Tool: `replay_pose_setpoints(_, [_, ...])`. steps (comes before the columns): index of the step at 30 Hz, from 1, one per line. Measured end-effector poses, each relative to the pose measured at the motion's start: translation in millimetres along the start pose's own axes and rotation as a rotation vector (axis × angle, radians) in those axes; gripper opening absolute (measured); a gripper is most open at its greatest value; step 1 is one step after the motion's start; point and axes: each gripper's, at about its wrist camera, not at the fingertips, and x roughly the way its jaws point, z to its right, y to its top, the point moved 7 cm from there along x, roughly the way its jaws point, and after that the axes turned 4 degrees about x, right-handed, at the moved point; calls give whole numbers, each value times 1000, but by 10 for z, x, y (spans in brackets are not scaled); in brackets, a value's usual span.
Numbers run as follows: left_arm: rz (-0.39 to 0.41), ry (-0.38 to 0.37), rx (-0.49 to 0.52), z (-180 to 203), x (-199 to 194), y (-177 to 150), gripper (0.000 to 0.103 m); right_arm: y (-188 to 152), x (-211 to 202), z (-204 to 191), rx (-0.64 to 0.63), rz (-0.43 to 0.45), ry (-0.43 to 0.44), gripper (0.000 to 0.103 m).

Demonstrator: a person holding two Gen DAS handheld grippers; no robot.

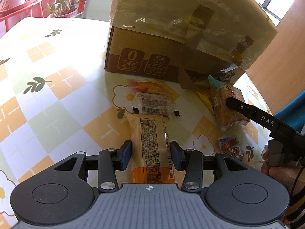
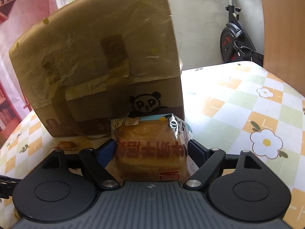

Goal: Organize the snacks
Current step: 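Grasp the orange-and-beige snack bar with the left tool while the right tool grasps the bread bag, then lift both held snacks and carry them over the open box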

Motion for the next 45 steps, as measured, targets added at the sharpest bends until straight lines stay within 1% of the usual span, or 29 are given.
replay_pose_setpoints(4, [-1,2,6,2,2,1,47,-16,-22,-12,-10,12,2,83])
replay_pose_setpoints(5, [-2,0,3,2,-1,3,46,-18,-25,-15,-13,13,4,82])
replay_pose_setpoints(6, [-4,-2,0,-5,-3,6,45,-22,-34,-13,-13,12,8,77])
replay_pose_setpoints(7, [-7,-5,0,-7,-5,10,45,-19,-44,-19,-9,11,16,75])
replay_pose_setpoints(11, [3,-17,-12,-20,-55,12,44,-14,-113,-43,0,-10,21,74])
replay_pose_setpoints(16, [80,-31,20,35,-240,116,44,-25,-303,-48,33,0,34,74])
replay_pose_setpoints(19, [128,-34,48,80,-353,190,44,25,-454,-39,62,27,53,74])
replay_pose_setpoints(23, [198,-34,95,165,-535,338,44,173,-650,-64,77,74,77,74])
replay_pose_setpoints(28, [292,-57,150,307,-835,627,44,433,-890,-190,67,158,116,74])
replay_pose_setpoints(32, [386,-82,176,419,-1092,951,44,677,-1053,-330,48,237,156,74])
replay_pose_setpoints(35, [437,-99,195,520,-1200,1207,44,885,-1165,-442,31,296,189,74])
replay_pose_setpoints(40, [505,-108,200,666,-1219,1651,44,1267,-1255,-590,-3,377,222,74])
replay_pose_setpoints(43, [531,-113,184,730,-1161,1920,44,1480,-1210,-645,-27,403,224,74])
replay_pose_setpoints(45, [545,-110,164,764,-1109,2039,44,1609,-1139,-679,-43,415,222,74])
